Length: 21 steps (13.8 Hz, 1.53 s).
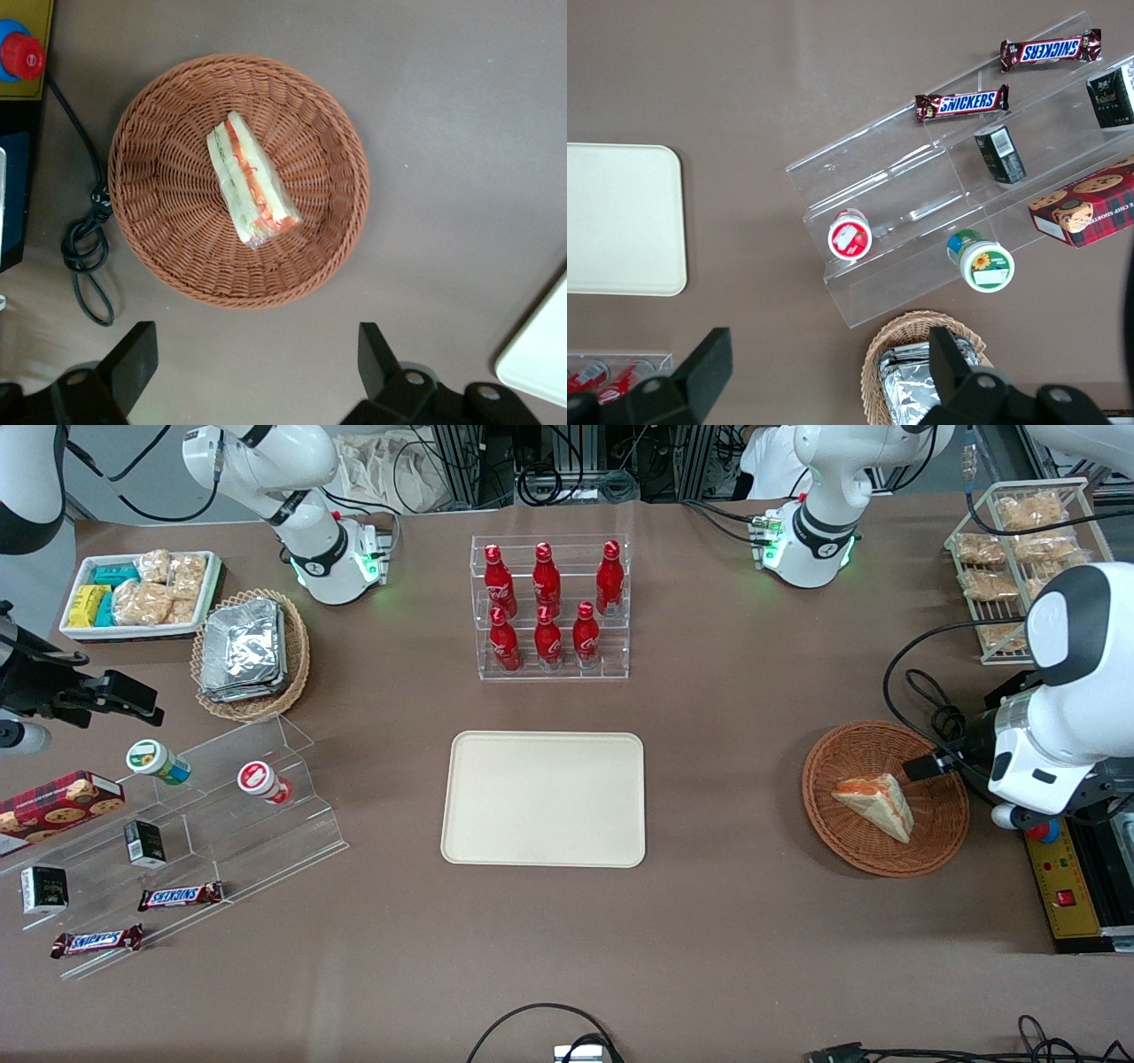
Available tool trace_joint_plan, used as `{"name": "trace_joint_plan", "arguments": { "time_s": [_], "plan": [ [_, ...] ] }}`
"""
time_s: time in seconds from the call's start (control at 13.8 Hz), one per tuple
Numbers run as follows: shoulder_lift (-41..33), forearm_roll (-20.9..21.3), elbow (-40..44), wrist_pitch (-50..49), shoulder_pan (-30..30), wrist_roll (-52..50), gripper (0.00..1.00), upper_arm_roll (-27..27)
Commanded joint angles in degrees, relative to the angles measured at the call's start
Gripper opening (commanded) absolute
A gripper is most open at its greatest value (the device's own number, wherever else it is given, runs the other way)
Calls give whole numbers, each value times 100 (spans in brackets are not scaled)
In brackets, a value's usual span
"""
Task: Place sandwich from basket to tray
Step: 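Move the left gripper over the wrapped sandwich in the wicker basket, then lower the open left gripper around the sandwich and close it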
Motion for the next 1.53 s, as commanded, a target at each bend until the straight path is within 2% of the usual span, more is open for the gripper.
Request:
{"name": "trace_joint_plan", "arguments": {
  "time_s": [0.0, 0.44, 0.51, 0.73, 1.09, 1.45],
  "plan": [
    [-357, 75, -692, 484, 83, -94, 100, -26],
    [-366, 75, -1528, 1487, 83, -655, 100, 26],
    [-270, 83, -1538, 1549, 83, -944, 100, 26],
    [151, 487, -1581, 2023, 56, -2209, 100, 17],
    [380, 540, -1924, 2639, 56, -2774, 100, 17],
    [443, 540, -2301, 3024, 74, -2881, 100, 17]
  ]
}}
